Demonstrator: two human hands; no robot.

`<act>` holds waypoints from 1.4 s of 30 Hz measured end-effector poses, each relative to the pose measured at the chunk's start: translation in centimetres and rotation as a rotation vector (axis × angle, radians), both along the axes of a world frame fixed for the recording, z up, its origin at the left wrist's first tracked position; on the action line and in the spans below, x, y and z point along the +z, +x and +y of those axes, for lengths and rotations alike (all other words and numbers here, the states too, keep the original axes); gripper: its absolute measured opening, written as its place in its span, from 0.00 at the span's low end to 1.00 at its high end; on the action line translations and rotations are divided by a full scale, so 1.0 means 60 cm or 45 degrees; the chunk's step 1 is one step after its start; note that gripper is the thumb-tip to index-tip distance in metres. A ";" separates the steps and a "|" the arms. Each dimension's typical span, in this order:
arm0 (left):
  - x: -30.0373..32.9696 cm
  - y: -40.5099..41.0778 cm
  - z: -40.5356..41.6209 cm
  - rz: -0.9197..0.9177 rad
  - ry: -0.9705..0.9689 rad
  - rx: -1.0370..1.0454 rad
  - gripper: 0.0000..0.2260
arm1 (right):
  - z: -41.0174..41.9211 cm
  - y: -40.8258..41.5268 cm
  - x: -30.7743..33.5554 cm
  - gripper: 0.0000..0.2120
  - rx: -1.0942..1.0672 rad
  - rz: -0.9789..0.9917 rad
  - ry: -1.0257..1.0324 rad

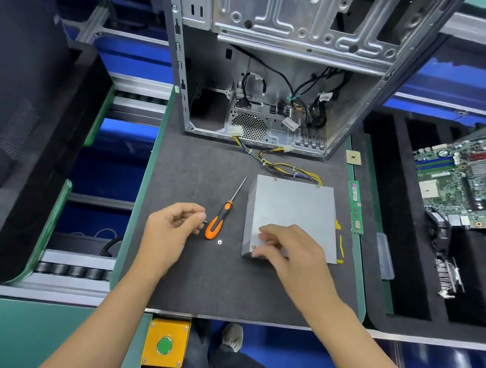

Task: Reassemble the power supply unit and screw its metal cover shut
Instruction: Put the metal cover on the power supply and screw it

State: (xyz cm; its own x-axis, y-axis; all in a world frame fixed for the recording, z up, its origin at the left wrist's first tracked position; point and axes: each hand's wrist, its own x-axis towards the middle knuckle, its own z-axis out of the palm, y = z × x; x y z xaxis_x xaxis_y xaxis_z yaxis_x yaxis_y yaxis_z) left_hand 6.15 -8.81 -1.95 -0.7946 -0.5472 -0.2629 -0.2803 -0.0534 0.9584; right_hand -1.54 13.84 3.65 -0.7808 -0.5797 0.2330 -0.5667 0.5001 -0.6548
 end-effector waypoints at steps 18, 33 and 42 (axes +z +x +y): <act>0.145 -0.074 0.161 0.022 0.509 -0.559 0.09 | 0.085 -0.033 0.051 0.10 -0.053 -0.266 -0.227; 0.073 -0.025 0.116 0.040 0.051 -0.136 0.06 | 0.147 -0.048 0.020 0.06 -0.071 0.168 0.327; 0.071 -0.018 0.110 0.067 0.003 -0.183 0.05 | 0.147 -0.047 0.015 0.16 0.053 0.444 0.480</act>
State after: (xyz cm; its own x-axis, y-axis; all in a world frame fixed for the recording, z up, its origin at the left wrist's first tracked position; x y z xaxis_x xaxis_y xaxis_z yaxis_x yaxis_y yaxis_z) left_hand 5.04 -2.19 2.32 -0.8775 -0.4263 -0.2199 -0.2344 -0.0189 0.9720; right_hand -4.37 22.68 4.56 -0.6686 -0.7024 0.2444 -0.7435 0.6375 -0.2018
